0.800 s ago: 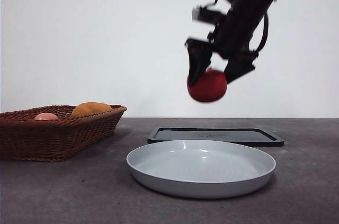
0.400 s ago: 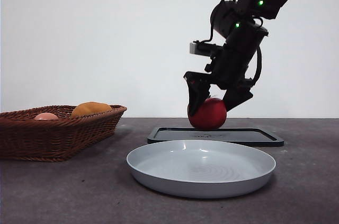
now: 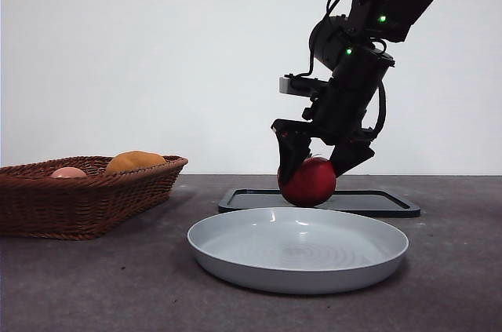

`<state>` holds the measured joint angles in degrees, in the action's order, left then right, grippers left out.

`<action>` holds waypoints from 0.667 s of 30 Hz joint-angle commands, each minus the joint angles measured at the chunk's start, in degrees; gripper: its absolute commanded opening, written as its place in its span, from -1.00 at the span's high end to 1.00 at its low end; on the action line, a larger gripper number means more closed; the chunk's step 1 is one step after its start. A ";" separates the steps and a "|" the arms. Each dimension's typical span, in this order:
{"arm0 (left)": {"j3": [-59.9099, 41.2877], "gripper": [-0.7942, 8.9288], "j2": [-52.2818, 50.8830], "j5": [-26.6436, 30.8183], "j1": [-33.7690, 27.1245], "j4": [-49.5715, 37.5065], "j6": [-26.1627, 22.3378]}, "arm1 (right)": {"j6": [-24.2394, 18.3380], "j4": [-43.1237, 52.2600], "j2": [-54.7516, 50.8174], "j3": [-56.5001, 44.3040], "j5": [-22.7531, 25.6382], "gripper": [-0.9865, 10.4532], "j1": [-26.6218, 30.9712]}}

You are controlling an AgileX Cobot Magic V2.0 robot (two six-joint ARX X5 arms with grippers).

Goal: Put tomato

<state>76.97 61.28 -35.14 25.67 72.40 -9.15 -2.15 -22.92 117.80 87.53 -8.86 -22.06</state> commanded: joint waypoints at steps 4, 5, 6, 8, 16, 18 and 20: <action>1.29 -0.38 0.35 -0.46 0.28 -0.15 -0.66 | -0.46 -0.17 1.68 1.40 0.09 0.32 -0.28; 1.29 -0.38 0.35 -0.46 0.28 -0.15 -0.66 | -0.46 -0.37 1.68 1.40 0.07 0.31 -0.28; 1.29 -0.38 0.35 -0.46 0.28 -0.15 -0.66 | -0.46 -0.61 1.68 1.40 -0.02 0.29 -0.28; 1.29 -0.38 0.35 -0.46 0.28 -0.15 -0.68 | -0.44 -0.81 1.68 1.40 -0.07 0.20 -0.28; 1.29 -0.38 0.35 -0.46 0.28 -0.17 -0.68 | -0.42 -1.16 1.29 1.44 -0.07 0.03 -0.28; 1.29 -0.38 0.35 -0.46 0.28 -0.17 -0.68 | -0.39 -1.22 0.81 1.44 -0.07 -0.08 -0.31; 1.29 -0.38 0.35 -0.46 0.28 -0.17 -0.68 | -0.22 -1.31 -0.02 1.46 -0.04 -0.13 -0.31</action>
<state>76.97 61.28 -35.14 25.67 72.42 -9.15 -2.15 -24.53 117.73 87.72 -8.91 -22.06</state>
